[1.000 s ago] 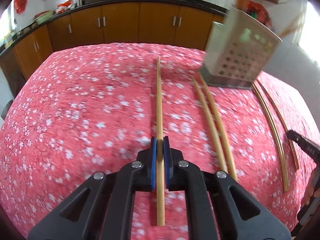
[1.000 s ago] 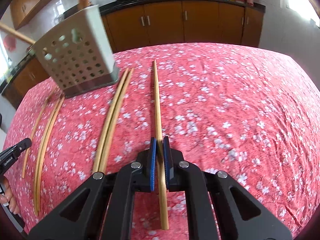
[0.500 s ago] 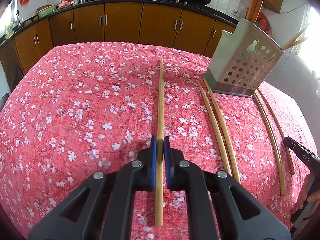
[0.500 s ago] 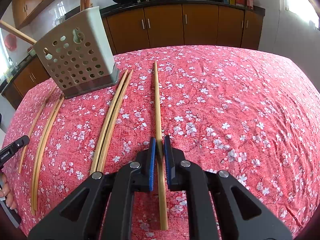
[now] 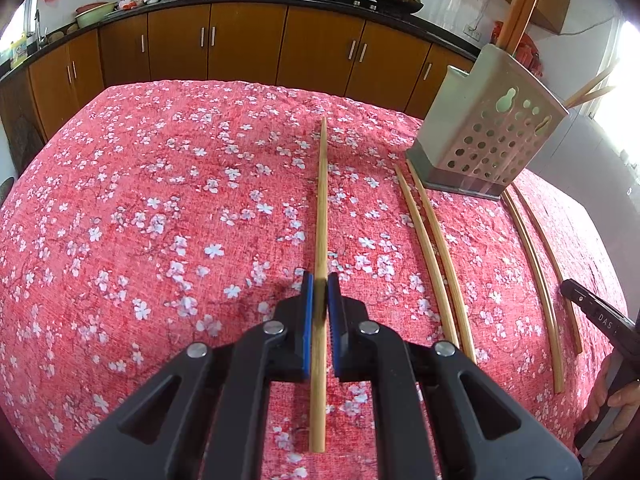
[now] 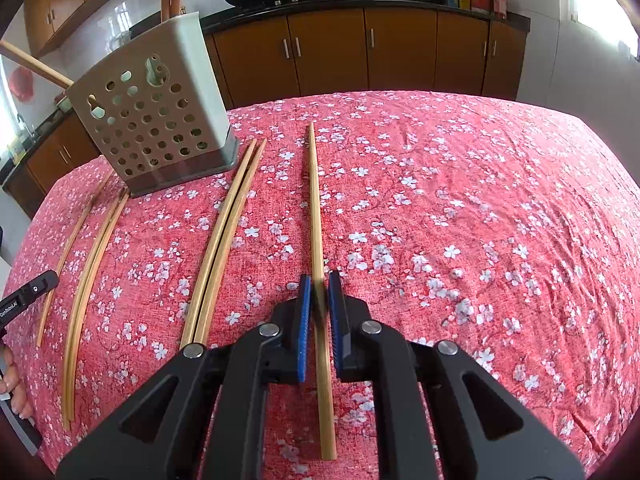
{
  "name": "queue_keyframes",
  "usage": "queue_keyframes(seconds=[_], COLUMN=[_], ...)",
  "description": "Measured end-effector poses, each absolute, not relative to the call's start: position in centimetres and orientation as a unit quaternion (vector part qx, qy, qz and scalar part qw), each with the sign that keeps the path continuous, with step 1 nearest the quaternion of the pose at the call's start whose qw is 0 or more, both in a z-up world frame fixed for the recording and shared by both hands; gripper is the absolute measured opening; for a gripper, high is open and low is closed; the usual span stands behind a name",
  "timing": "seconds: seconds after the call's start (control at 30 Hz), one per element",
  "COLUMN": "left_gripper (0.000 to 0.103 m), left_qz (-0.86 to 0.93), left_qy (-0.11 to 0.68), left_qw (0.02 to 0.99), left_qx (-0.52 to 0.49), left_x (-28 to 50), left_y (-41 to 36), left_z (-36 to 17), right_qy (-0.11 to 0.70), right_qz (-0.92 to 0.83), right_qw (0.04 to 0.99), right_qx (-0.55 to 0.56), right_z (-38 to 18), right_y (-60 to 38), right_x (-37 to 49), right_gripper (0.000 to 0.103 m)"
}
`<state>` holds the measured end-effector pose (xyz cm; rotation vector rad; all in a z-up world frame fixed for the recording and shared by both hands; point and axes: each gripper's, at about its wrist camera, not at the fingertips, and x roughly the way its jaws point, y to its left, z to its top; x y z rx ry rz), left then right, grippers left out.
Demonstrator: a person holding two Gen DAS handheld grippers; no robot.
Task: Organize utensils
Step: 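Hold the grasped chopsticks in both tools against the cloth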
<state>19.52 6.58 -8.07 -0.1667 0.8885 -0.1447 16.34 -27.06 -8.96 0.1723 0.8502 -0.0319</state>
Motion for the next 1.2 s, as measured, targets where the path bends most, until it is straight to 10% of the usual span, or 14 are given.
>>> queue_keyframes(seconds=[1.2], left_gripper=[0.008], left_qz=[-0.061], left_qy=[0.435], left_qw=[0.897], left_qx=[-0.048], left_x=[18.2], left_y=[4.9], left_z=[-7.6], right_qy=[0.407], right_qz=[-0.014], right_qw=[0.907], right_qx=[0.11], right_z=[-8.7], right_y=[-27.6], right_x=[14.5], right_gripper=[0.007])
